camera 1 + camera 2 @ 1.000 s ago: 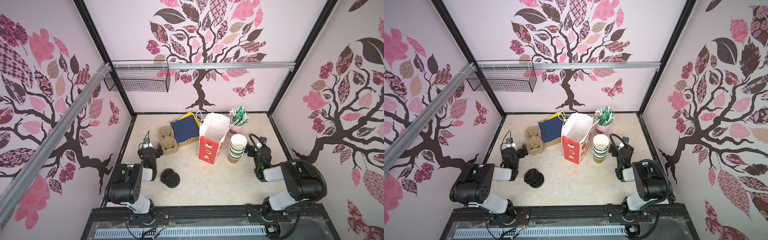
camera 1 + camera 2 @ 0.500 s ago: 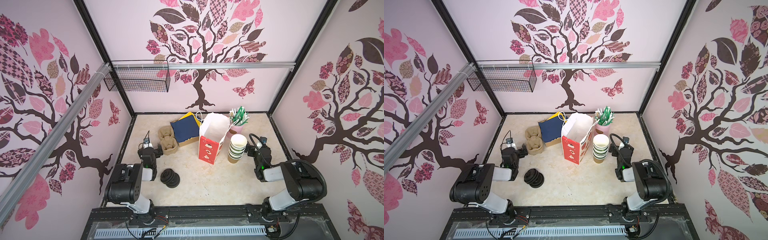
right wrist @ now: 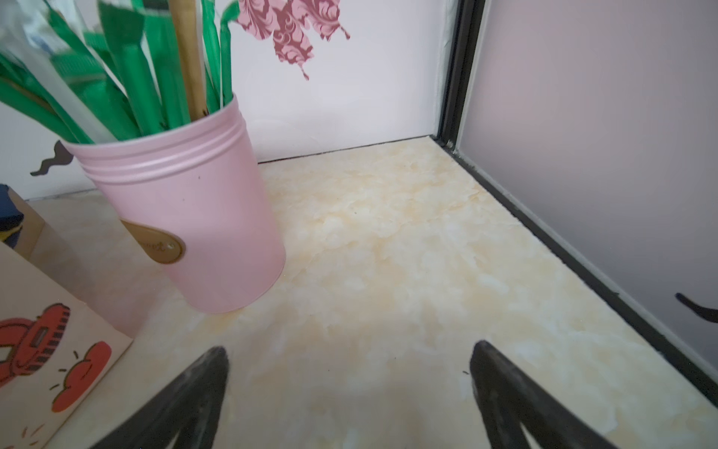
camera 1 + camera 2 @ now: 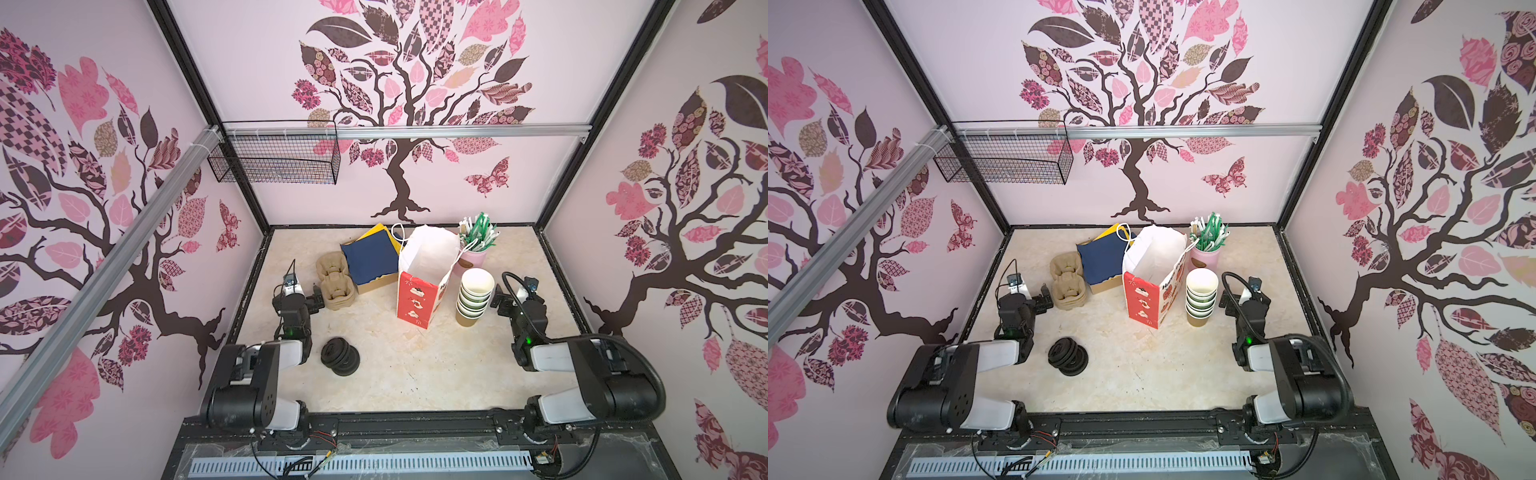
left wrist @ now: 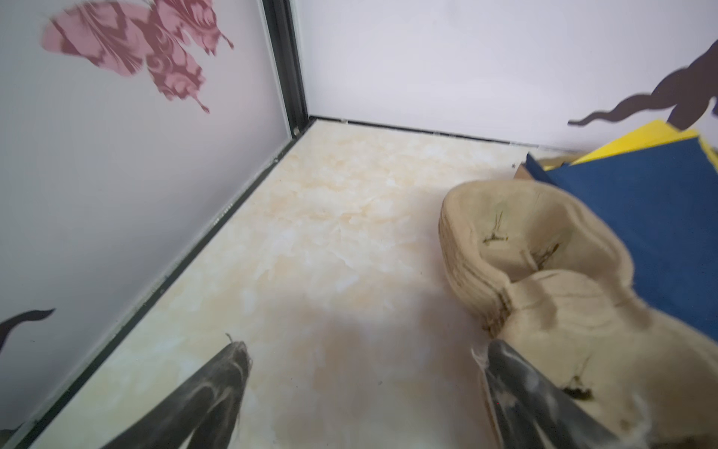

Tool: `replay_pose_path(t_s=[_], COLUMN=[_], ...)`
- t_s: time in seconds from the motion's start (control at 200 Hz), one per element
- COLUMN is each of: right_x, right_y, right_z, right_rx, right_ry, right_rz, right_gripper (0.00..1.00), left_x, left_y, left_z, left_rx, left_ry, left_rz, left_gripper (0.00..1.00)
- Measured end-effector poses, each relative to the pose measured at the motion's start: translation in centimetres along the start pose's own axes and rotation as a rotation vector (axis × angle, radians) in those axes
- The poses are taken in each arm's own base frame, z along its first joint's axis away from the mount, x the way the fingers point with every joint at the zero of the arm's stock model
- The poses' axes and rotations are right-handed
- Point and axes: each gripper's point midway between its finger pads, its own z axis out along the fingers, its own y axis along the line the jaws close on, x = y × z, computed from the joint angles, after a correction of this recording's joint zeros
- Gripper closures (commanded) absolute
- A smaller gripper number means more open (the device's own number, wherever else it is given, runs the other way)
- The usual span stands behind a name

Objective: Pack the takeout coffee

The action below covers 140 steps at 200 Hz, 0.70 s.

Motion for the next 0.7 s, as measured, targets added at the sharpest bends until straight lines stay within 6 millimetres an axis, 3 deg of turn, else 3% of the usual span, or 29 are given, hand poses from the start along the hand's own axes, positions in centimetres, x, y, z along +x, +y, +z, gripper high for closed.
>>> replay_pose_path(t_s=[0.16,0.275,0.36,0.51,0.61,0.7], right_x=[-5.0,-7.9,-8.0,-5.8,-6.6,-8.8], right_y=[-1.1,-1.4,-1.6,-1.4,-0.6,0.5], right_z=[-1.2,-1.6,-2.2,-4.3,-6.0,-7.3], right_rx=[0.083,0.127,0.154,0.162,0.137,0.099], right_ry=[-0.026,0.039,0.128,0.347,0.449,0.504], right_rz=[0.068,0.102,0.122,0.167,0.224,0.273], right_gripper=[0.0,0.0,0.0,0.04,0.08,0.12], left_x=[-5.2,-6.9,-6.9,-7.1,-7.7,-7.8], left_y=[0.2,-0.1,-0.6,-2.1,-3.5,-4.8], left_z=[-3.1,-5.1,-6.0,-7.2,-8.0,-8.9], left_rx=[0.024,0.074,0.116,0.203,0.27,0.328], left_ry=[-0.092,-0.1,-0.059,0.05,0.118,0.173], left_rz=[-0.075,-0.142,-0.18,-0.226,-0.249,-0.261], left_gripper=[0.03,0.04,0.05,0.05,0.05,0.05])
